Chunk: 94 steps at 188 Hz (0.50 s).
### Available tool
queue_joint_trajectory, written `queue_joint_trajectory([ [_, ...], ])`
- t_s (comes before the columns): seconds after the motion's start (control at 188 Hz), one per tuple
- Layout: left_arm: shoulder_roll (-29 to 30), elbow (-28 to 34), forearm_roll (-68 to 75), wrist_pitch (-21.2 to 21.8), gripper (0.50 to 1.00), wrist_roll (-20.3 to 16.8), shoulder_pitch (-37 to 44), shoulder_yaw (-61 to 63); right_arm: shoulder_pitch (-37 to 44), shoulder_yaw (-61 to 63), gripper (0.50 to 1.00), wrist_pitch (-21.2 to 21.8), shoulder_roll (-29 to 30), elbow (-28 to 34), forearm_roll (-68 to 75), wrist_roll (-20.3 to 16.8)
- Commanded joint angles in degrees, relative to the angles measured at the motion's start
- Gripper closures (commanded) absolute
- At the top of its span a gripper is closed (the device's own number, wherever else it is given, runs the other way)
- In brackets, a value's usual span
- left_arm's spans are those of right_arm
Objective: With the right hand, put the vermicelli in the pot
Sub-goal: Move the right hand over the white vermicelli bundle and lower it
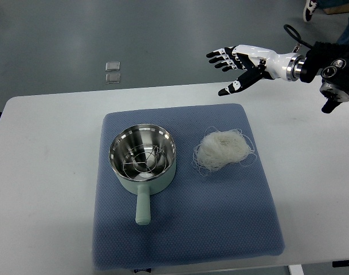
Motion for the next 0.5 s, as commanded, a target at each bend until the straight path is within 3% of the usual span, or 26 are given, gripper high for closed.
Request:
queue_joint_trajectory([
  [0.0, 0.00, -0.44, 0.00, -0.01, 0.500, -0.06, 0.00, 0.11, 3.46, -4.98, 0.581, 0.24, -1.22, 3.50, -5.72, -0.12],
  [0.213, 0.00, -0.70, 0.17, -0.01, 0.500, -0.06, 0.00, 0.11, 8.03, -14.73, 0.579, 1.29, -0.69, 6.57, -16.18, -0.38],
  [0.496, 0.00, -0.70, 0.18, -0.01, 0.500, -0.06, 0.00, 0.11, 11.72, -21.33, 0.579, 4.28, 0.10, 9.83, -18.47, -2.31],
])
